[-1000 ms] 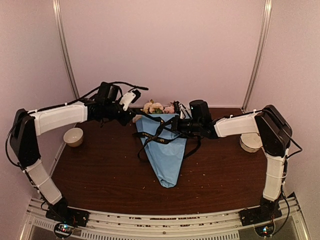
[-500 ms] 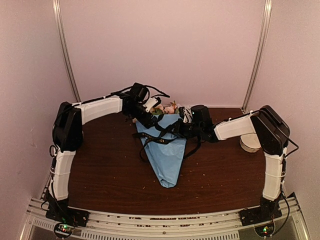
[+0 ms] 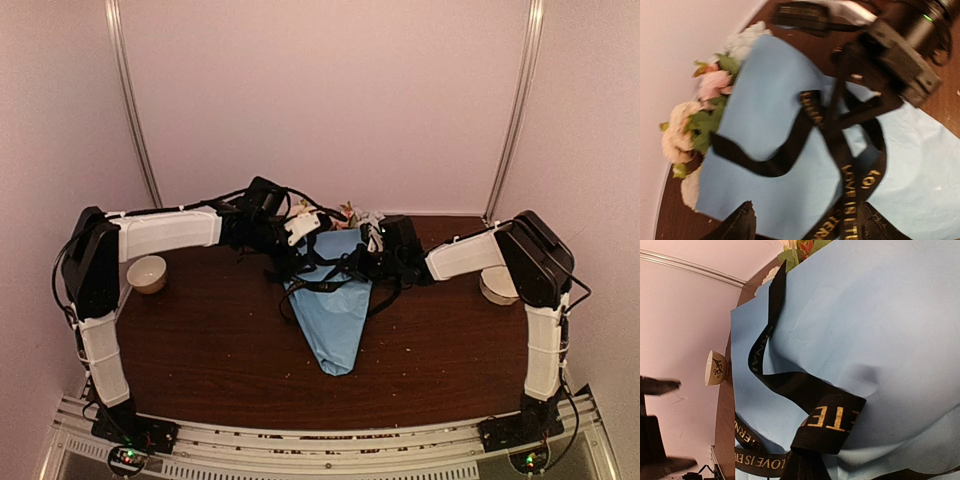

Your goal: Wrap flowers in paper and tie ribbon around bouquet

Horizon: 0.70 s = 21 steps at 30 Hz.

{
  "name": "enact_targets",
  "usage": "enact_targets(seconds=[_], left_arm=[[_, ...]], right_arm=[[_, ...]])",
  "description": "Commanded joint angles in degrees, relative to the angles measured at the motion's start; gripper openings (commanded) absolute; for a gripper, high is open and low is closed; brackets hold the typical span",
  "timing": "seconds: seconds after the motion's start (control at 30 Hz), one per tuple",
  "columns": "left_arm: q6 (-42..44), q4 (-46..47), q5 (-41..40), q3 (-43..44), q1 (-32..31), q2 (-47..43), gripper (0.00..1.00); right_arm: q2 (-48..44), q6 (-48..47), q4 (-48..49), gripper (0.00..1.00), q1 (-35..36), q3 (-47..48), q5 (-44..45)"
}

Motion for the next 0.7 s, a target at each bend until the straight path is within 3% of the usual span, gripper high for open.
enact_targets(seconds=[0.0,0.13,0.33,0.43,0.47,0.6,0.63,0.67], left_arm=[[11.51,1.4,6.1,-2.3,-3.2,3.01,0.76],[15.62,-0.5,1.97,-0.78,-5.29,6.13,0.81],[15.69,1.25,-6.68,1.85,-5.84,10.17,0.77],[14.51,1.99,-10.01,2.95,-5.87,11.38,0.57],[14.14,2.19,-10.53,2.98,-5.86,11.38,0.44],[12.94,2.42,-9.79,2.52,-5.83,10.69,0.06],[12.64,2.62,-9.46,2.14,-5.8,10.2,0.0],[12.23,2.95,-9.15,1.64,-5.79,9.64,0.0]], right_arm=[[1.03,-2.28,-3.53,0.0,-0.4,2.43,0.57],[1.2,-2.3,-3.48,0.0,-0.4,2.64,-0.25],[0.78,-3.27,-4.83,0.0,-0.4,2.73,-1.06],[0.47,-4.42,-6.31,0.0,-0.4,2.81,-1.78],[0.46,-4.82,-6.76,0.0,-0.4,2.94,-2.34],[0.54,-8.17,-10.48,0.0,-0.4,4.05,-4.55],[0.5,-9.44,-12.02,0.0,-0.42,4.32,-4.63],[0.46,-10.88,-13.34,0.0,-0.48,4.68,-4.83]])
